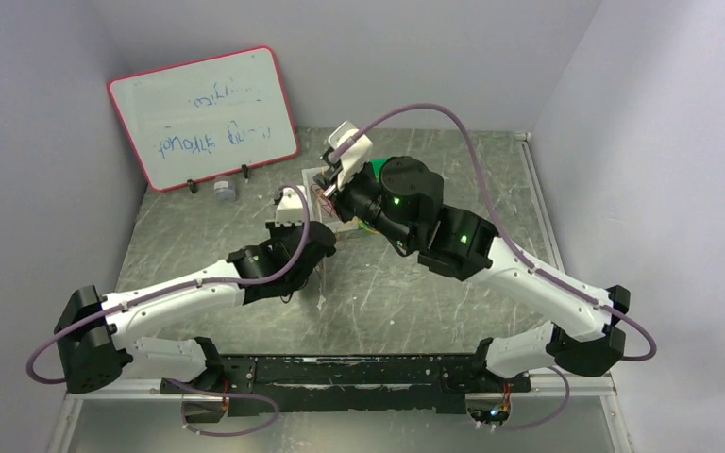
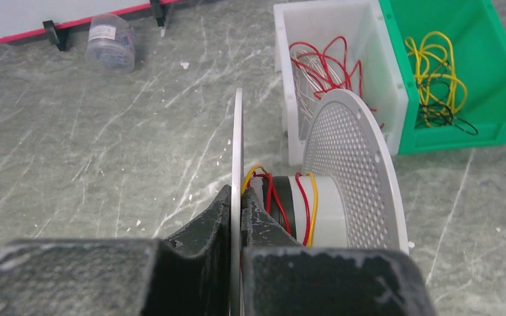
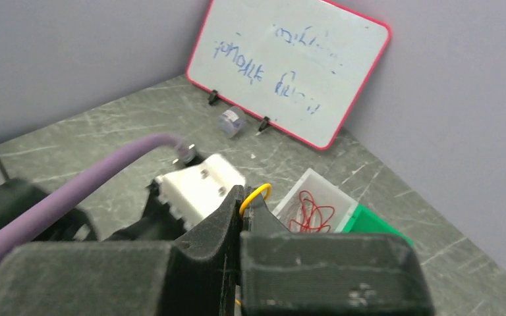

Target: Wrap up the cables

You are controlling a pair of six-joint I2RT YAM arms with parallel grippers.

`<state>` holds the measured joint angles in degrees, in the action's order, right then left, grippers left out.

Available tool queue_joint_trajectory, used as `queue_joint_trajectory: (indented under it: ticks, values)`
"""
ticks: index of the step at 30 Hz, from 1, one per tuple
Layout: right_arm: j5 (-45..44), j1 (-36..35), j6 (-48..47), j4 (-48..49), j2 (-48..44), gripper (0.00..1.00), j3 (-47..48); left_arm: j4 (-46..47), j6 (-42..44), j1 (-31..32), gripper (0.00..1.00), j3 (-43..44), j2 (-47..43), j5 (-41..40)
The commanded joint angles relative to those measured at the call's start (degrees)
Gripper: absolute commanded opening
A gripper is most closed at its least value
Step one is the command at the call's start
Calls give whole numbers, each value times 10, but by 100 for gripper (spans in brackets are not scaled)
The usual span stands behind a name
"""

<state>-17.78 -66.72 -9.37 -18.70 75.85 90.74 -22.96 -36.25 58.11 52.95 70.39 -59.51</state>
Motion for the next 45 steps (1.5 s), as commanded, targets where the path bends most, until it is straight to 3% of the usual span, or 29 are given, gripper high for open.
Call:
queue_joint_trajectory:
  ticks: [1,15,28,33,36,38,39,43,45]
  values:
    - [34,40,-13,1,11,0,26,-25,-44,35,7,-5,-21,-51]
    - [206,204,58,51,62,0,-9,-67,-41,228,7,-59,-116,-89]
    - [325,335,123,175,51,0,-222,-94,3,414,7,-7,-202,-116]
    - [345,350,151,227,48,0,-317,-52,68,499,7,29,-189,-196]
    - [347,351,170,268,44,0,-382,-73,78,531,7,81,-156,-239]
    - [348,351,181,289,42,0,-416,-125,53,548,7,121,-132,-271]
    - [348,352,188,304,39,0,-434,-175,-1,559,7,147,-118,-285]
    - [346,352,216,354,27,0,-505,-534,-330,574,7,273,-56,-309]
    - [350,353,232,380,24,0,-536,-566,-345,575,7,295,-46,-324]
